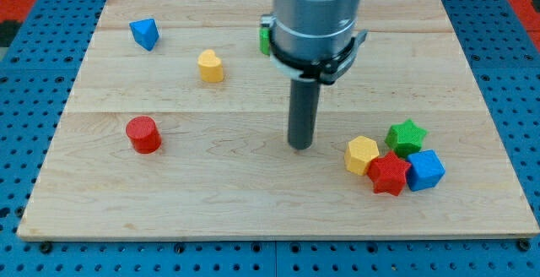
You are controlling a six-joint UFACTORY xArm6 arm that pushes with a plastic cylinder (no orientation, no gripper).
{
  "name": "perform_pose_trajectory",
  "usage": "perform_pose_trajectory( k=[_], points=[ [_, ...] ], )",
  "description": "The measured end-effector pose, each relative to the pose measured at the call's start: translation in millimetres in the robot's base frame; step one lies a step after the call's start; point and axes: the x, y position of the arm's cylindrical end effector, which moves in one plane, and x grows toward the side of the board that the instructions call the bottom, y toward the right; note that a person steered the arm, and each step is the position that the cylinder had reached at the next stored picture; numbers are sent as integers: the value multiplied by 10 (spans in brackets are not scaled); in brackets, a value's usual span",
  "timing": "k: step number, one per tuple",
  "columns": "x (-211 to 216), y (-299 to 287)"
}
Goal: Move red circle towards yellow hexagon
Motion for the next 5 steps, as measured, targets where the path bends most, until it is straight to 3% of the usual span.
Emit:
perform_pose_trajectory(
  k=[1, 2, 4, 5],
  points=[
    [199, 327],
    [199, 71],
    [183, -2067],
    [-204, -2471]
  ],
)
